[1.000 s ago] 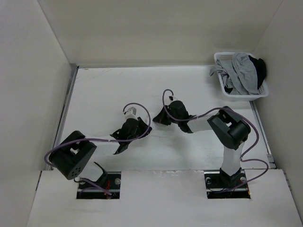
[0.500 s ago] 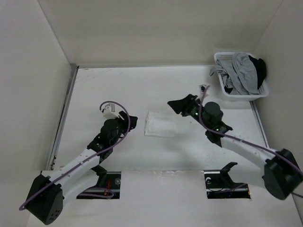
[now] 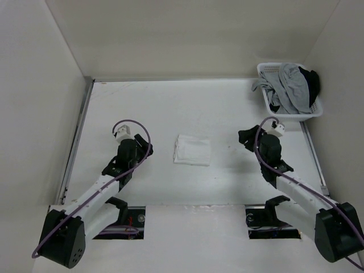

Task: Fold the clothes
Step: Fold the tank top

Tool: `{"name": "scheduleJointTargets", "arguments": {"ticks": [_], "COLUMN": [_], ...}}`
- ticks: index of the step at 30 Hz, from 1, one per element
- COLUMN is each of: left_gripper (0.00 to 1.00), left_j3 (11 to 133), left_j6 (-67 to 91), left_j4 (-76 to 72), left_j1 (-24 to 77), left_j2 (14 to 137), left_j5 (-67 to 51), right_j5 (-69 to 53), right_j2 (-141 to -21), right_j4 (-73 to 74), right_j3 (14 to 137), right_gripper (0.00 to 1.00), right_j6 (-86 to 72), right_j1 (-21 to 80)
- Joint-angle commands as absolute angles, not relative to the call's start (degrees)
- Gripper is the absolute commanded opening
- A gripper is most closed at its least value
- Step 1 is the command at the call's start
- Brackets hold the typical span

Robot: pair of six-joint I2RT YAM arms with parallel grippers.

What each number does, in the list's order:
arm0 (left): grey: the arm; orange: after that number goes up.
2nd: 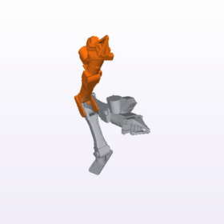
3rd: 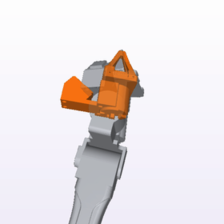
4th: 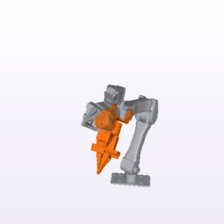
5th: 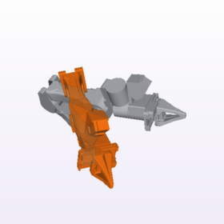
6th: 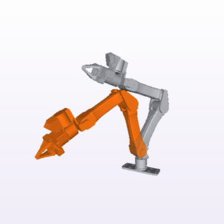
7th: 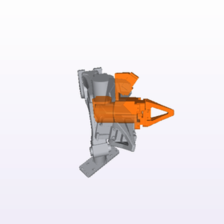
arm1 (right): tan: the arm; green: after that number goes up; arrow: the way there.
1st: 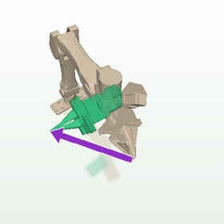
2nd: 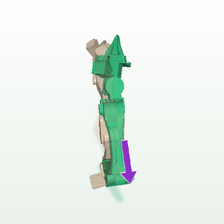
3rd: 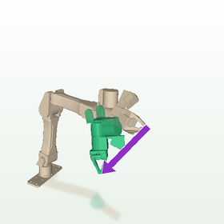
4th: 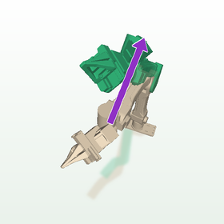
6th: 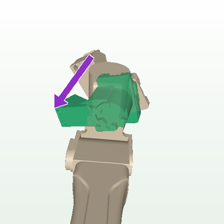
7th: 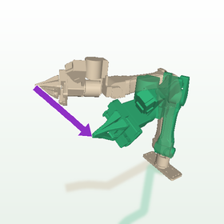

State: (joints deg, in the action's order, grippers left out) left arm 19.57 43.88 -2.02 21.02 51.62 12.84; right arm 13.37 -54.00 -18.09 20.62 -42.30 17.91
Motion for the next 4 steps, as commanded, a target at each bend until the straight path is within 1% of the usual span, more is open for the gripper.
{"name": "scheduleJointTargets", "arguments": {"ticks": [1, 4], "left_gripper": [0.49, 0.52], "left_j3": [22.41, 23.38], "left_j6": [42.01, 41.31], "left_j4": [-2.99, -2.99], "left_j1": [21.22, 22.10], "left_j2": [52.29, 53.96], "left_j5": [12.65, 13.01], "right_j5": [15.29, 15.29], "right_j2": [-54.67, -55.19], "right_j4": [-20.74, -20.92], "right_j3": [19.87, 19.78], "right_gripper": [0.59, 0.59], "right_j6": [-43.68, -43.86], "right_j1": [17.97, 17.97]}}
